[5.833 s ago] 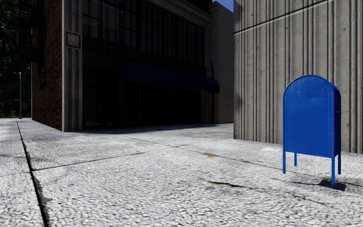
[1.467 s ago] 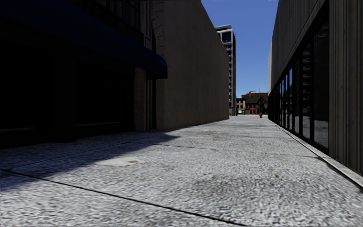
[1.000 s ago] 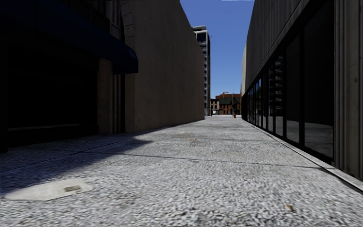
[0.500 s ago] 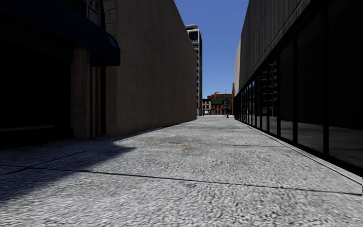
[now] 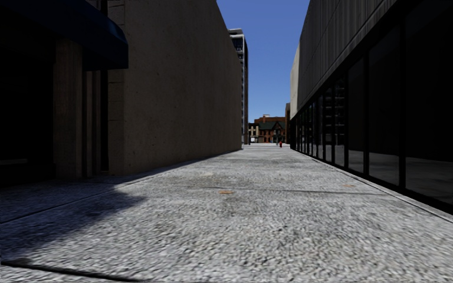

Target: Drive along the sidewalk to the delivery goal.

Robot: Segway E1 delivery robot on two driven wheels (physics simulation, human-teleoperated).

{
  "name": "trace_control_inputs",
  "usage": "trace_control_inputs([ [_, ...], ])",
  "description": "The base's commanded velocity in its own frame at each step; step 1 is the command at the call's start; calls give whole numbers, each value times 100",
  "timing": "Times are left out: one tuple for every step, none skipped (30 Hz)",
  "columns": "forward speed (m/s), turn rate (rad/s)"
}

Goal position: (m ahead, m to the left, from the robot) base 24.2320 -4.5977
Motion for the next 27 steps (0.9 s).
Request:
trace_control_inputs([
  [198, -27],
  [198, -27],
  [198, -27],
  [198, -27],
  [198, -27],
  [198, -27],
  [198, -27],
  [198, -27],
  [198, -27],
  [198, -27],
  [198, -27],
  [198, -27],
  [198, -28],
  [198, -28],
  [198, -36],
  [198, -36],
  [198, -41],
  [198, -42],
  [198, -42],
  [198, -42],
  [198, -42],
  [198, -42],
  [198, -39],
  [198, -20],
  [198, -8],
  [198, -8],
  [198, -5],
])
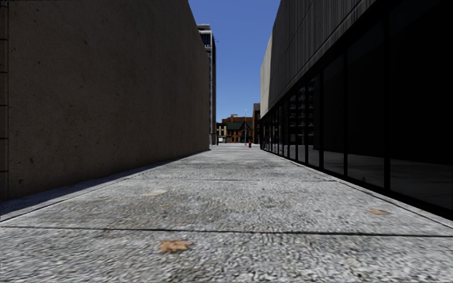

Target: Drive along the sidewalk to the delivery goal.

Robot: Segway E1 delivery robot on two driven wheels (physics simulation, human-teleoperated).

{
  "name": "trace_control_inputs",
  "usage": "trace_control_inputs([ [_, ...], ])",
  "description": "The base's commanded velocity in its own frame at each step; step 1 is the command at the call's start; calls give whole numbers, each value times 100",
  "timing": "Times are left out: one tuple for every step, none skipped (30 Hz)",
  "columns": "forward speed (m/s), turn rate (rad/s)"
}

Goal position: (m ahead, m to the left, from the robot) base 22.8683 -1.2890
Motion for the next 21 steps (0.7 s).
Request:
trace_control_inputs([
  [198, -1],
  [198, 0],
  [198, 0],
  [198, 0],
  [198, 0],
  [198, 0],
  [198, 0],
  [198, 0],
  [198, 0],
  [198, 0],
  [198, 0],
  [198, 0],
  [198, 0],
  [198, 0],
  [198, 0],
  [198, 0],
  [198, 0],
  [198, 0],
  [198, 0],
  [198, 0],
  [198, 0],
])
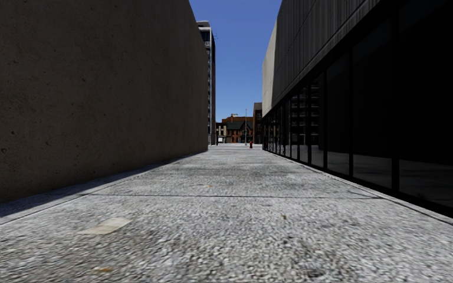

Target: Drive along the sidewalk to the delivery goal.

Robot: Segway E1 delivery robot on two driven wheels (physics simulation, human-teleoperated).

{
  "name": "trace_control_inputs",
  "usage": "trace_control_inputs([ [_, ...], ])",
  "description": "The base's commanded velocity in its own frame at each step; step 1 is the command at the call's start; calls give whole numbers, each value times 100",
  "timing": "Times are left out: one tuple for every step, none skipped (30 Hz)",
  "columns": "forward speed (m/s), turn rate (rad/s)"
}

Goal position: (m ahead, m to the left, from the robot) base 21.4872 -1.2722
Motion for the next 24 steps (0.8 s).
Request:
trace_control_inputs([
  [198, 0],
  [198, 0],
  [198, 0],
  [198, 0],
  [198, 0],
  [198, 0],
  [198, 0],
  [198, 0],
  [198, 0],
  [198, 0],
  [198, -1],
  [198, -1],
  [198, -8],
  [198, -10],
  [198, -11],
  [198, -11],
  [198, -11],
  [198, -11],
  [198, -11],
  [198, -13],
  [198, -13],
  [198, -15],
  [198, -15],
  [198, -16],
])
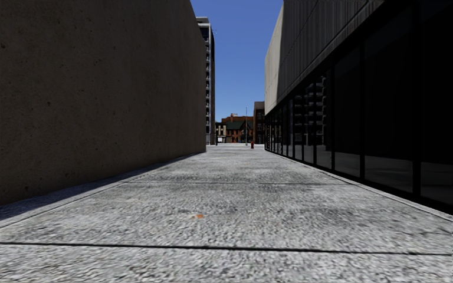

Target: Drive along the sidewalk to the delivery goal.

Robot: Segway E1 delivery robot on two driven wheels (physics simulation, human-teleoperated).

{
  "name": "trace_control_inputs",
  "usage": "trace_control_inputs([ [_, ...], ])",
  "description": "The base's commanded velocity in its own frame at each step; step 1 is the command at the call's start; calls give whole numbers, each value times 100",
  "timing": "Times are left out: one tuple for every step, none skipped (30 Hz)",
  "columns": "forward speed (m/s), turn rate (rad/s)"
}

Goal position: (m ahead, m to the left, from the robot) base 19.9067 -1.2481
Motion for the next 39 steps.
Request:
trace_control_inputs([
  [198, -16],
  [198, -17],
  [198, -17],
  [198, -17],
  [198, -17],
  [198, -17],
  [198, -18],
  [198, -20],
  [198, -22],
  [198, -22],
  [198, -24],
  [198, -24],
  [198, -24],
  [198, -25],
  [198, -25],
  [198, -25],
  [198, -25],
  [198, -25],
  [198, -25],
  [198, -25],
  [198, -25],
  [198, -25],
  [198, -25],
  [198, -25],
  [198, -13],
  [198, 0],
  [198, 0],
  [198, 0],
  [198, 0],
  [198, 0],
  [198, 0],
  [198, 0],
  [200, 0],
  [200, 0],
  [200, 0],
  [200, 0],
  [200, 0],
  [200, 0],
  [200, 0],
])
